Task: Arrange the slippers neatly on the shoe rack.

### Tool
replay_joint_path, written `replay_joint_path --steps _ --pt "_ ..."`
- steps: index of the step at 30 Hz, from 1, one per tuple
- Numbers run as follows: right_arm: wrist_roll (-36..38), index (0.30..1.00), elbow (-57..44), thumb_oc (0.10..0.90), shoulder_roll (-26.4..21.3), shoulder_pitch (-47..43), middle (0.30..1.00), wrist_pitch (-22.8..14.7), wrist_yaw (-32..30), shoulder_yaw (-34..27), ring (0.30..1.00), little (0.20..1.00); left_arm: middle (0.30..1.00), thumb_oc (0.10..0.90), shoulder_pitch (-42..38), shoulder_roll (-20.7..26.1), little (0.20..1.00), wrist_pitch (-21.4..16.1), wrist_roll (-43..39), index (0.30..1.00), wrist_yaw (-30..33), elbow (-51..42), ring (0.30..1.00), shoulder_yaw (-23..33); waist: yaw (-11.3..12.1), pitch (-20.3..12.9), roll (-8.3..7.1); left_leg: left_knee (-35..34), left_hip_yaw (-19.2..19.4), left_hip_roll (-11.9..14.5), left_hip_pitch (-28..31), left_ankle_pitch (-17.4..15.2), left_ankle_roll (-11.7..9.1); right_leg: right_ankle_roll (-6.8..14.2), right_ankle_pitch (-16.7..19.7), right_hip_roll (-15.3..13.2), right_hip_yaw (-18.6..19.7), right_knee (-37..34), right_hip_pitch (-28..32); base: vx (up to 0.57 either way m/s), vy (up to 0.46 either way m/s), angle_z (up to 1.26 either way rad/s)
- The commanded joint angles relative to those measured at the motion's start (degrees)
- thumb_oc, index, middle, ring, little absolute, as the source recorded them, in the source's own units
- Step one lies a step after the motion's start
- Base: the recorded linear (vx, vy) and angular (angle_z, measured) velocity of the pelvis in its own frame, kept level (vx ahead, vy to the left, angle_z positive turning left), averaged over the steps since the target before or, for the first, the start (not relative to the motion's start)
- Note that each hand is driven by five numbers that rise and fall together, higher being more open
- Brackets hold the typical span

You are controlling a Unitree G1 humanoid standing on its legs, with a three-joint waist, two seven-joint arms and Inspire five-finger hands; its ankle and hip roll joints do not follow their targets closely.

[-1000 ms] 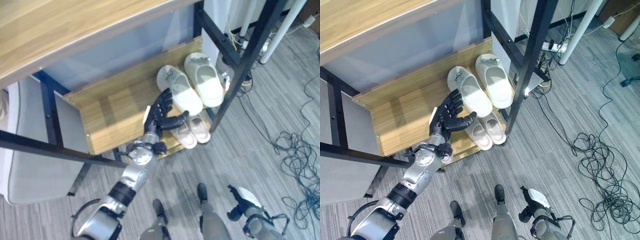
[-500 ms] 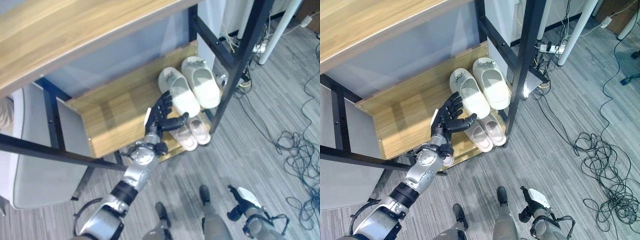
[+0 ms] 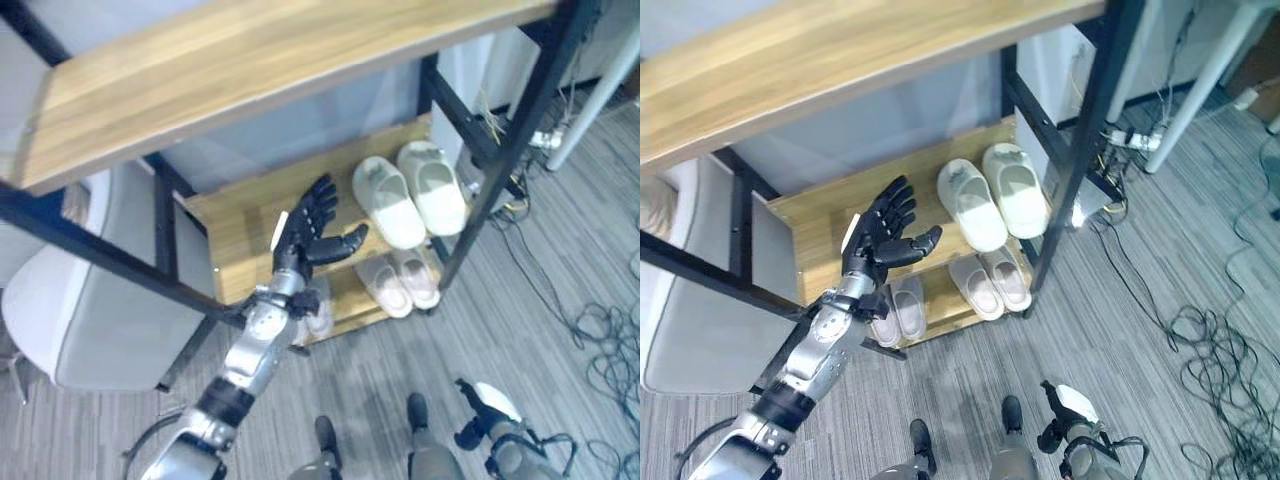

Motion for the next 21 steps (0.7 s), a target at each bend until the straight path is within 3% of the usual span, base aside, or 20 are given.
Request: replay_joint_path --steps 1,9,11,15,17,20,21 --pt "0.97 0.9 1.55 0.8 2.84 0.12 0.9 -1.19 -0.74 -0.01 0.9 0.9 0.9 0.8 -0.08 2.89 0.9 -5.17 2.21 0.9 -4.86 -5.55 0.9 1.86 2.25 -5.07 -5.0 -0.45 0.0 -0.13 0.73 -1.97 -2.74 2.85 -6.26 -0.39 -3.84 -0.04 1.49 0.02 -0.011 0.25" --pt "1.66 0.9 6.1 0.8 6.14 -0.48 0.9 -1.27 -0.38 0.13 0.9 0.9 0.9 0.8 17.62 5.74 0.9 -1.26 2.62 0.9 -13.68 -12.62 0.9 0.92 5.57 -6.52 -7.03 -0.45 -2.39 -0.62 2.75 -2.65 -2.41 2.71 -7.06 -0.72 -6.62 -0.04 5.57 0.03 0.012 0.24" --pt "2.8 0.9 7.5 0.8 7.02 -0.62 0.9 -1.65 -0.18 -0.25 0.9 0.9 0.9 0.8 23.11 6.21 0.9 -0.32 3.55 0.9 -15.56 -9.68 0.9 0.7 6.88 -6.97 -7.84 -0.45 -3.11 -0.9 3.54 -3.02 -2.18 2.61 -7.34 -0.75 -7.72 -0.03 7.12 0.04 0.018 0.27" --pt "3.79 0.9 8.87 0.8 7.35 -0.59 0.9 -2.04 -0.31 -0.62 0.9 0.9 0.9 0.8 26.85 6.97 0.9 0.3 6.98 0.9 -16.55 -4.78 0.9 0.08 7.61 -7.3 -8.59 -0.45 -3.95 -1.28 4.27 -3.42 -2.02 2.64 -7.6 -1.04 -8.88 0.07 8.53 0.02 0.03 0.19" --pt "4.95 0.9 11.37 0.8 8.06 -0.55 0.9 -2.98 -0.08 -0.86 0.9 0.9 0.9 0.8 28.51 9.42 0.9 -1.34 23.57 0.9 -14.95 7.46 0.9 -1.61 8.47 -7.93 -9.57 -0.45 -5.05 -1.8 5.27 -4.17 -1.61 2.77 -8.0 -1.31 -9.95 0.21 10.29 0.06 0.06 0.32" --pt "5.15 0.9 12.09 0.8 8.27 -0.48 0.9 -3.36 -0.18 -0.65 0.9 0.9 0.9 0.8 27.93 8.99 0.9 -1.99 30.18 0.9 -12.99 14.53 0.9 -2.58 8.49 -8.12 -9.87 -0.45 -5.36 -2.01 5.56 -4.41 -1.48 2.89 -8.11 -1.49 -10.35 0.25 10.75 0.02 0.047 0.18" --pt "5.12 0.9 12.94 0.8 8.68 -0.4 0.9 -3.34 -0.03 -0.1 0.9 0.9 0.9 0.8 27.0 7.76 0.9 -0.94 34.54 0.9 -11.44 21.55 0.9 -2.51 8.51 -8.27 -10.23 -0.45 -5.66 -2.13 5.72 -4.53 -1.35 2.86 -8.06 -1.59 -10.48 0.37 10.81 0.0 0.025 0.15"
